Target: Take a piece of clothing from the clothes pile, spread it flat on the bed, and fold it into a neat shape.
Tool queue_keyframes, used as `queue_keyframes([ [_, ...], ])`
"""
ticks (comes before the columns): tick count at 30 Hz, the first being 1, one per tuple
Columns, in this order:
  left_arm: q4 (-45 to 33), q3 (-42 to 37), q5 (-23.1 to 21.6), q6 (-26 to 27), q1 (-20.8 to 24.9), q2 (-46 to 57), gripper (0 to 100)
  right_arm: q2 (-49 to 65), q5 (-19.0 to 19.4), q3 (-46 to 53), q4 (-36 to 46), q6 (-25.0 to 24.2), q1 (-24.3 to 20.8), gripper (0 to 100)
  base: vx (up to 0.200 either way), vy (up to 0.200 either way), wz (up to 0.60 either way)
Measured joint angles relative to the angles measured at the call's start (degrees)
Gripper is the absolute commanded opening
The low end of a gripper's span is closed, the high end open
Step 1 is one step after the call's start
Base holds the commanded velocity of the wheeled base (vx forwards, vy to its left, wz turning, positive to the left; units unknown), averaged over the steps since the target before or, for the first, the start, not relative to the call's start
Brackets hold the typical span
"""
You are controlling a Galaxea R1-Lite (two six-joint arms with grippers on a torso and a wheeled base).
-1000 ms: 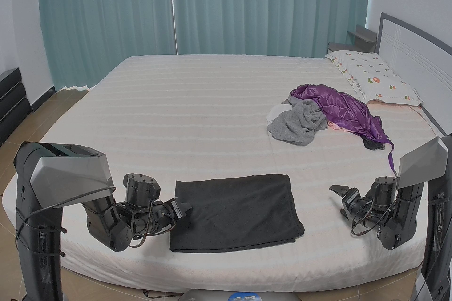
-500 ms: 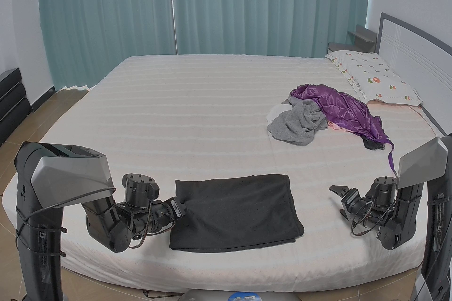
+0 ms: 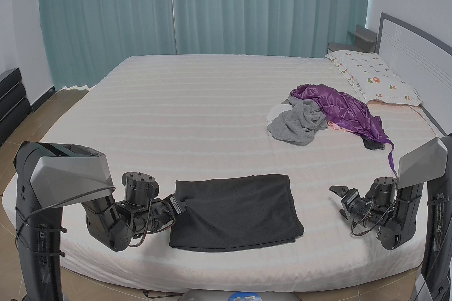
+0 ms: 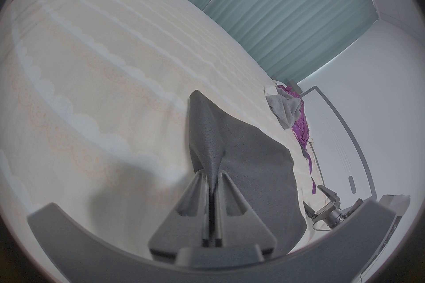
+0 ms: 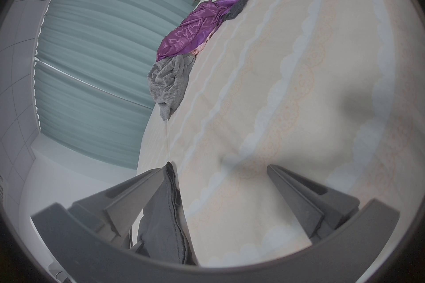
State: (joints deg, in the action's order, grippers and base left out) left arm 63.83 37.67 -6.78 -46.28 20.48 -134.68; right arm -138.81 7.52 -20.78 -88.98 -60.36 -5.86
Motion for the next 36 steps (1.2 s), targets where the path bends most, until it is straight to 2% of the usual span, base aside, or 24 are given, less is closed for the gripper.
queue_keyframes([
  [36,0.02,-0.27,0.00,-0.20,-2.60,1.91,0,0.06,0.11,-0.11,0.05,-0.11,0.09,100,0.000,0.200,0.00],
])
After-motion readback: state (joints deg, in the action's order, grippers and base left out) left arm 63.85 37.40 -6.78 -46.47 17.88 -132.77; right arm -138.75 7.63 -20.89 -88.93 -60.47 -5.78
